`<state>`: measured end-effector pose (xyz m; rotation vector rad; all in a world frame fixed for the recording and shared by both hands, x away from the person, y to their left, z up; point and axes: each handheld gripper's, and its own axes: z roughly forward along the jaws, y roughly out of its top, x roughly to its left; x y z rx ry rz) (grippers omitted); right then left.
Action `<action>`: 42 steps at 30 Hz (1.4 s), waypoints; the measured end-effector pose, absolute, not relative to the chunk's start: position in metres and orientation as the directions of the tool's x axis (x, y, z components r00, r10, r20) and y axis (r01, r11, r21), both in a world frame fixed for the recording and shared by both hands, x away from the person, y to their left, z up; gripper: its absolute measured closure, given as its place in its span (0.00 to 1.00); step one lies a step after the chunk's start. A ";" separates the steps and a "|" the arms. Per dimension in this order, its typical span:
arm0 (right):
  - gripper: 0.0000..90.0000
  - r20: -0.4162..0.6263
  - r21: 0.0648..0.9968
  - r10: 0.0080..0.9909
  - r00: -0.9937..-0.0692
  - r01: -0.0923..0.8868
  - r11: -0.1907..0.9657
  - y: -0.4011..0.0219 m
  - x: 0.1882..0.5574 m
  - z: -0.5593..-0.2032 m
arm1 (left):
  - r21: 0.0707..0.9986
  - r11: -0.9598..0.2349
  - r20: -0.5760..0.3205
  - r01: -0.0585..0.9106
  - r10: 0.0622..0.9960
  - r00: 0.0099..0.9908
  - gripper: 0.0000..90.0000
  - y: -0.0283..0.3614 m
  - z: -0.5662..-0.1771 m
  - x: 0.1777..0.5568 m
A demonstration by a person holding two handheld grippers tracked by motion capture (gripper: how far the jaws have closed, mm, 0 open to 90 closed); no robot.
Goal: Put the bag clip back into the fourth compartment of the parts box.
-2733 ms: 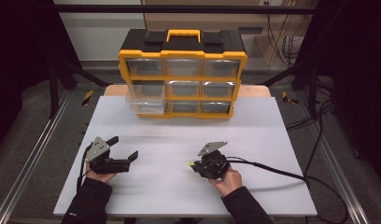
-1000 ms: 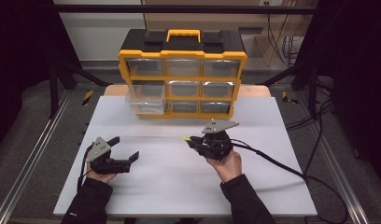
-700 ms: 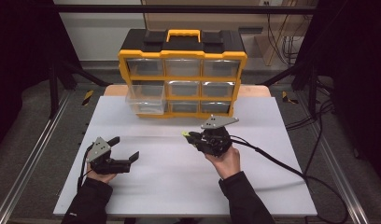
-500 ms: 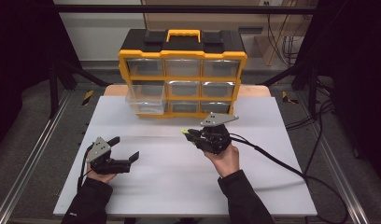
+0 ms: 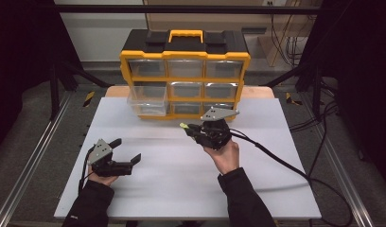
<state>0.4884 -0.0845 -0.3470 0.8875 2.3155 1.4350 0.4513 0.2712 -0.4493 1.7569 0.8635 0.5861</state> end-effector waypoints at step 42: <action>0.87 0.081 0.902 0.640 -0.764 0.330 0.280 -0.057 0.526 -0.315 | 0.943 -0.194 -0.022 0.272 0.777 0.629 0.02 0.271 -0.450 0.451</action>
